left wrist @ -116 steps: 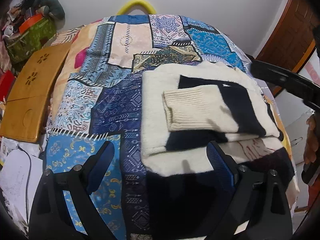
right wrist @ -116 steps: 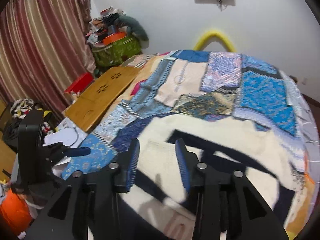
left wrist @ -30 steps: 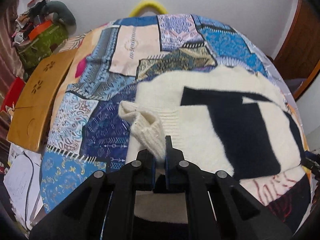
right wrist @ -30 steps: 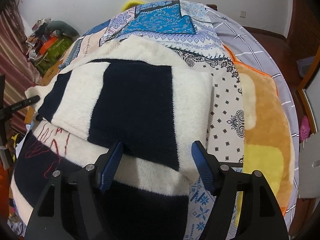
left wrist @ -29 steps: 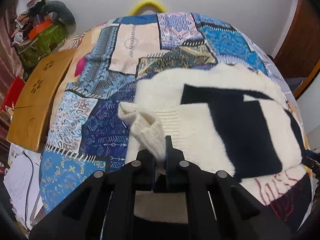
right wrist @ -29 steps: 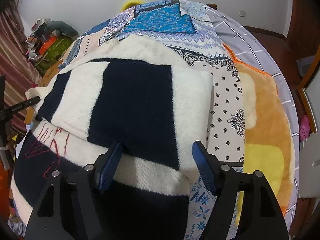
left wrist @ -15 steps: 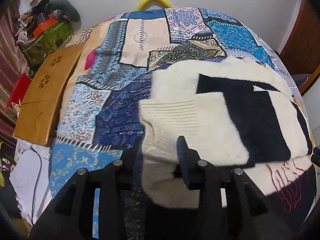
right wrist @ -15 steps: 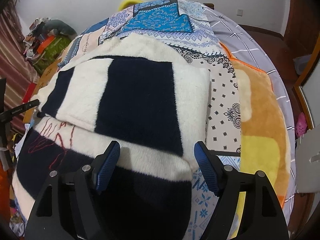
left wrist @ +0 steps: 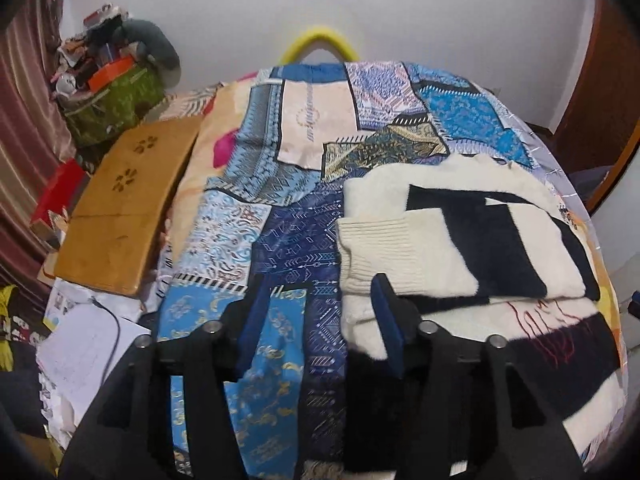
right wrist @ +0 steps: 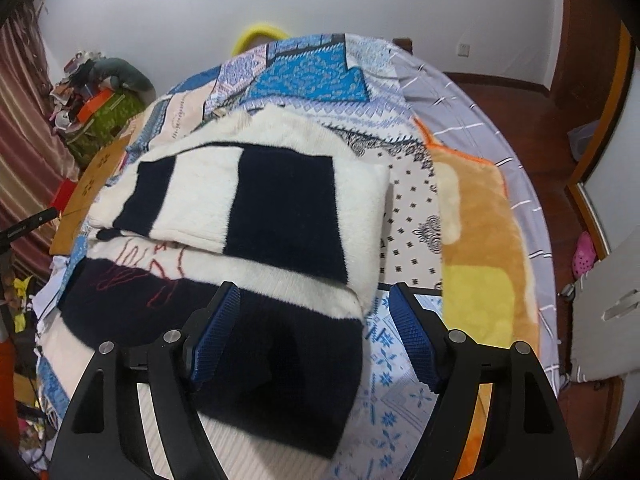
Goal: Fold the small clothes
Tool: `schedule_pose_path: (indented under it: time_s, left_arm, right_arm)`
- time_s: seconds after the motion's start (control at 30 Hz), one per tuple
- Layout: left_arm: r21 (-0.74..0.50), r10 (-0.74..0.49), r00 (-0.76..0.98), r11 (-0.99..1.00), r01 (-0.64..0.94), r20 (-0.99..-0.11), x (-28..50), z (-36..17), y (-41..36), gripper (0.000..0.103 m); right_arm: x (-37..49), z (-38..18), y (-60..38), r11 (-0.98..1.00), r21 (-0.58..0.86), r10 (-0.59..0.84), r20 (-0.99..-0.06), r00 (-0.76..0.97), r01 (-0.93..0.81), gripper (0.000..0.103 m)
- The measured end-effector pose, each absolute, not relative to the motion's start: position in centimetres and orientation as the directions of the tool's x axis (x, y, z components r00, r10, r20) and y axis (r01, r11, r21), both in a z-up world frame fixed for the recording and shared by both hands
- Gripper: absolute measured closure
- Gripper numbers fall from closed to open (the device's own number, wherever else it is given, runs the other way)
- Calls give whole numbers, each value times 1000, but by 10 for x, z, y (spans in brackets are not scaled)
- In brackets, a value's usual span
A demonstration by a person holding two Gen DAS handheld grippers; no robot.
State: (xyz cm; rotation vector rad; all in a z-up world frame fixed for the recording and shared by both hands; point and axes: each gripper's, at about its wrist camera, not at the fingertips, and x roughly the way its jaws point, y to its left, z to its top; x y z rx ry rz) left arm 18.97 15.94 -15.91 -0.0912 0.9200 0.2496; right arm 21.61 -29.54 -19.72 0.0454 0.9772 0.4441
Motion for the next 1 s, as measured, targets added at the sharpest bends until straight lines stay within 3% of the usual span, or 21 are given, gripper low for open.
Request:
schedule_pose_path:
  time_s: [0.13, 0.23, 0.57, 1.0]
  left_arm:
    - [27, 162, 585, 972, -232, -795, 170, -152, 155, 28]
    - [11, 140, 581, 975, -220, -802, 155, -154, 150, 23]
    - [-4, 96, 503, 981, -194, -859, 127, -189, 134, 22]
    - [-112, -27, 394, 975, -194, -919, 132, -237, 127, 22]
  right_arm:
    - [202, -187, -302, 913, 224, 378, -779, 501, -341, 27]
    - [191, -181, -305, 915, 213, 372, -774, 513, -343, 26]
    - [167, -182, -317, 915, 214, 370, -780, 505, -341, 21]
    - [165, -245, -294, 875, 346, 455, -828, 328, -340, 21]
